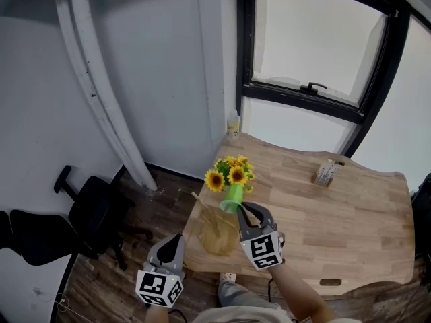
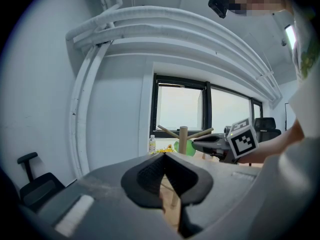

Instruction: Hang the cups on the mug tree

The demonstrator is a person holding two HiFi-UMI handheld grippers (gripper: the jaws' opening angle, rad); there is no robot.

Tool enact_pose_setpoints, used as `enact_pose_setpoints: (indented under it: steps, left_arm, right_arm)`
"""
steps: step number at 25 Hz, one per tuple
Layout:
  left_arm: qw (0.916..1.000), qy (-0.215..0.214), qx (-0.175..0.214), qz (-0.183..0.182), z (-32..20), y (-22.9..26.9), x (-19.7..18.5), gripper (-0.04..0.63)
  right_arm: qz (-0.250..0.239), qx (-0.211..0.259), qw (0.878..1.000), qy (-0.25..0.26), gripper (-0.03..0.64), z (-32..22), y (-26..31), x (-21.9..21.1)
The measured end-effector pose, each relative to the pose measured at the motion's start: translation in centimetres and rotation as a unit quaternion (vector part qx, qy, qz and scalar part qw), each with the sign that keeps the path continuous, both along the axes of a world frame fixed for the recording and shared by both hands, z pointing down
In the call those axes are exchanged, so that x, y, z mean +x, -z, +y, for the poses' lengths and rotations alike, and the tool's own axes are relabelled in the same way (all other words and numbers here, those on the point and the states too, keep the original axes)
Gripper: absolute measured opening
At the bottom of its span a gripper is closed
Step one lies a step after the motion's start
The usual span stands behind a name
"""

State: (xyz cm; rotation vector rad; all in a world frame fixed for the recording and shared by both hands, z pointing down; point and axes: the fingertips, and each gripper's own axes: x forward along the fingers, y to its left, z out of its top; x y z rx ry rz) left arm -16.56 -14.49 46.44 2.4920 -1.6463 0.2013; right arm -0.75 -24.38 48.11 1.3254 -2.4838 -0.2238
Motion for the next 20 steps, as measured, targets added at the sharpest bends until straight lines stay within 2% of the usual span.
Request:
enact_pose_setpoints:
  steps: [7,20]
  left_arm:
    - [1.0000,-0.002,-0.001,0.000,0.1,-0.1,0.3,0.005]
    - [1.0000,-0.004,-0.003,0.001,0.0,-0.3,0.6,0.005]
  right_arm:
    - [0.032,0.025,0.999,0.027,0.032,1.5,-0.2,-1.0]
    - [0.053,0.034,0.997,0.050,0.035,2.9,-0.9,-1.8]
